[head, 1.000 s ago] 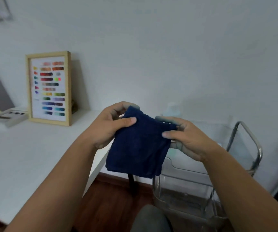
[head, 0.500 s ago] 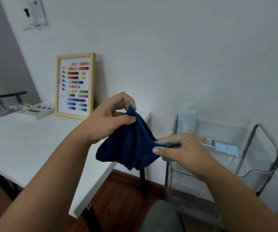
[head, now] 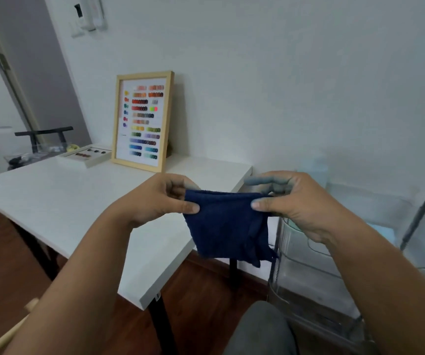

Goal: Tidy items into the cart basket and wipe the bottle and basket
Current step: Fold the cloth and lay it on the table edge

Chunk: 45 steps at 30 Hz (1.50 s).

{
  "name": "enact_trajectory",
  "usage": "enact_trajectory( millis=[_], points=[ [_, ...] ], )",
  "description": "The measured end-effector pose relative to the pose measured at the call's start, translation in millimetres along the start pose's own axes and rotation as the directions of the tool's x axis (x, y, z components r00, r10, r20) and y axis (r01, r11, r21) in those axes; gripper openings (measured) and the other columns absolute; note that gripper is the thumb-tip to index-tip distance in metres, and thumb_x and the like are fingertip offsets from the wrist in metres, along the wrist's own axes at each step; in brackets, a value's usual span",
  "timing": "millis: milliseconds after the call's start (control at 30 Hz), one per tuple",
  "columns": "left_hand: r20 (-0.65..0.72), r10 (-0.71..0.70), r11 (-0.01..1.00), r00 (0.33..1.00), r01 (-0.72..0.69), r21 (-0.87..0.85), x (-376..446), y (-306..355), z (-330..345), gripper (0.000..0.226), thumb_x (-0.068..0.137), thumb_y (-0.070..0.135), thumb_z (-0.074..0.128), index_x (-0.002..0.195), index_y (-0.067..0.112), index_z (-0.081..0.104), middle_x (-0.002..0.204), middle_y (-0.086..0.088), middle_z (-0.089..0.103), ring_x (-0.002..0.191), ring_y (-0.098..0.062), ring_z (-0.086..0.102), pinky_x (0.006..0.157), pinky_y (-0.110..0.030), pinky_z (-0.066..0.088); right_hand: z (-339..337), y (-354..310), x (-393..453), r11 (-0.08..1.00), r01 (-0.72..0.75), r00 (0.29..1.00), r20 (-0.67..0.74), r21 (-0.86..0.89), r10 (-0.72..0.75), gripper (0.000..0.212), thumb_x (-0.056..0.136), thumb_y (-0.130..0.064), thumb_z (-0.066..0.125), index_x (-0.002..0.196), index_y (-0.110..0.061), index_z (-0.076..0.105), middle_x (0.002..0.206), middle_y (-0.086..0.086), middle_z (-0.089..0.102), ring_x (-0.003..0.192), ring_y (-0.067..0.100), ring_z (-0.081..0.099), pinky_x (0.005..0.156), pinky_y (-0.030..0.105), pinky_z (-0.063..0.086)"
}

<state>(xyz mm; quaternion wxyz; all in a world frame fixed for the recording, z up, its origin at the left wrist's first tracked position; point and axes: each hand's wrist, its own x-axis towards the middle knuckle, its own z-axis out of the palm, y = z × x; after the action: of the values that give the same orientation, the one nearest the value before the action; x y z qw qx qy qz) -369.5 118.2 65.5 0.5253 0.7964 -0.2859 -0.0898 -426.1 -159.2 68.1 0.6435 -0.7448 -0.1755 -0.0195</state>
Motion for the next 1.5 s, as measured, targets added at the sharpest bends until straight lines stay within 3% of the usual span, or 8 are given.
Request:
enact_trajectory(
  millis=[167, 333, 567, 767, 1000, 1133, 1267, 1500],
  points=[
    [-0.227, 0.072, 0.939, 0.971, -0.143, -0.314, -20.5, -16.2, -10.7, 0.03, 0.068, 0.043, 0.084, 0.085, 0.02, 0.075, 0.088, -0.006, 0.071, 0.084, -0.021, 0.066, 0.073, -0.029, 0.054, 25.4, 3.7, 18.0, 0.997, 0.081, 0.997, 0.007, -0.02, -0.081, 0.043, 0.074, 0.006, 0.075, 0.086, -0.036, 0.077, 0.086, -0.001, 0.07, 0.08, 0.02, 0.058, 0.083, 0.03, 0.054],
    [-0.404, 0.046, 0.868, 0.914, -0.237, -0.436, -36.3, -23.1, -28.5, 0.002, 0.088, 0.021, 0.062, 0.09, 0.022, 0.063, 0.091, 0.0, 0.069, 0.081, -0.015, 0.065, 0.066, -0.025, 0.053, 68.9, 4.4, 29.2, 0.995, 0.095, 0.989, 0.114, 0.038, -0.099, 0.034, 0.079, -0.003, 0.074, 0.089, -0.035, 0.076, 0.085, -0.01, 0.071, 0.068, 0.015, 0.066, 0.059, 0.023, 0.054],
    [-0.515, 0.023, 0.982, 0.857, -0.117, -0.149, -45.9, -32.8, -68.1, 0.01, 0.086, 0.019, 0.062, 0.081, 0.025, 0.068, 0.075, 0.004, 0.071, 0.069, -0.01, 0.067, 0.062, -0.021, 0.052, 117.6, 29.1, 46.7, 0.983, 0.029, 0.963, 0.259, 0.181, -0.076, 0.025, 0.088, -0.005, 0.065, 0.097, -0.025, 0.075, 0.095, 0.001, 0.066, 0.078, 0.013, 0.069, 0.064, 0.026, 0.059],
    [-0.5, -0.241, 0.942, 0.832, 0.324, 0.085, 14.7, -96.4, -72.0, 0.006, 0.089, 0.031, 0.067, 0.087, 0.026, 0.065, 0.076, 0.0, 0.073, 0.077, -0.022, 0.068, 0.07, -0.034, 0.051, 119.5, 91.0, 87.1, 0.979, -0.201, 0.977, 0.07, -0.027, 0.202, 0.024, 0.09, -0.005, 0.062, 0.098, -0.023, 0.074, 0.1, 0.008, 0.063, 0.08, 0.016, 0.068, 0.064, 0.024, 0.059],
    [-0.529, -0.256, 0.828, 0.809, 0.466, 0.313, 63.7, -151.0, -61.9, 0.011, 0.093, 0.033, 0.06, 0.099, 0.024, 0.062, 0.093, 0.005, 0.062, 0.093, -0.019, 0.06, 0.063, -0.022, 0.04, 115.7, 138.8, 131.1, 0.929, -0.194, 0.98, -0.106, -0.316, 0.169, 0.023, 0.089, -0.013, 0.06, 0.094, -0.031, 0.073, 0.088, -0.01, 0.068, 0.081, 0.006, 0.062, 0.067, 0.013, 0.046],
    [-0.566, -0.15, 0.722, 0.811, 0.481, 0.498, 58.5, -152.0, -49.2, 0.038, 0.095, 0.029, 0.056, 0.133, 0.025, 0.052, 0.13, 0.004, 0.056, 0.121, -0.023, 0.051, 0.1, -0.042, 0.041, 119.1, 144.5, 131.5, 0.811, -0.09, 0.989, -0.15, -0.578, 0.003, 0.023, 0.094, -0.02, 0.054, 0.109, -0.025, 0.07, 0.119, -0.001, 0.06, 0.112, 0.015, 0.05, 0.095, 0.022, 0.037],
    [-0.356, -0.124, 0.599, 0.926, 0.356, 0.718, 37.5, -146.7, -29.1, 0.048, 0.1, 0.038, 0.04, 0.148, 0.034, 0.037, 0.156, 0.014, 0.032, 0.142, -0.019, 0.03, 0.115, -0.051, 0.023, 137.9, 147.8, 110.8, 0.658, 0.16, 0.975, 0.013, -0.736, -0.223, 0.04, 0.095, -0.037, 0.045, 0.132, -0.026, 0.056, 0.145, -0.001, 0.045, 0.133, 0.019, 0.035, 0.109, 0.032, 0.024],
    [-0.136, -0.361, 0.463, 0.923, 0.304, 0.833, -1.1, -166.1, -15.9, 0.066, 0.099, 0.059, 0.015, 0.153, 0.034, -0.013, 0.159, 0.018, -0.017, 0.15, -0.024, -0.01, 0.115, -0.056, 0.005, 120.8, 183.4, 98.5, 0.599, 0.109, 0.976, 0.199, -0.793, 0.086, 0.071, 0.091, -0.068, 0.017, 0.152, -0.036, -0.001, 0.159, -0.02, -0.006, 0.145, 0.002, -0.013, 0.118, 0.045, -0.006]
  ],
)
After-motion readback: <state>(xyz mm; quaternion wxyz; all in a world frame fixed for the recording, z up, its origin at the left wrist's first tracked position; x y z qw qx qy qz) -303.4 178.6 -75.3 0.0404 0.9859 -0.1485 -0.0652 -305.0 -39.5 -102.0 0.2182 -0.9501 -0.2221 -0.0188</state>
